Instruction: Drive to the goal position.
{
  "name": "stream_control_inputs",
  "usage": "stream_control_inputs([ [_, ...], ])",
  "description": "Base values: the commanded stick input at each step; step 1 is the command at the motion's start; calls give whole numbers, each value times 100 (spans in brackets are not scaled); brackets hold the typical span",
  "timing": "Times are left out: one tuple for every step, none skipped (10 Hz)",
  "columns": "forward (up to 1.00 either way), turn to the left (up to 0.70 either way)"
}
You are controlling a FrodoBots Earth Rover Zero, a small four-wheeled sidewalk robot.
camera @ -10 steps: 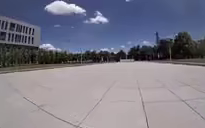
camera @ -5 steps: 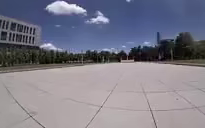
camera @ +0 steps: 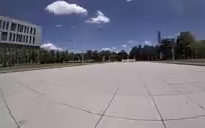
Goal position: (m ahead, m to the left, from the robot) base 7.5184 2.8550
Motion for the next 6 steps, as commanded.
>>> stream_control_inputs([
  [50,0],
  [50,0],
  [50,0],
  [50,0],
  [50,0],
  [50,0],
])
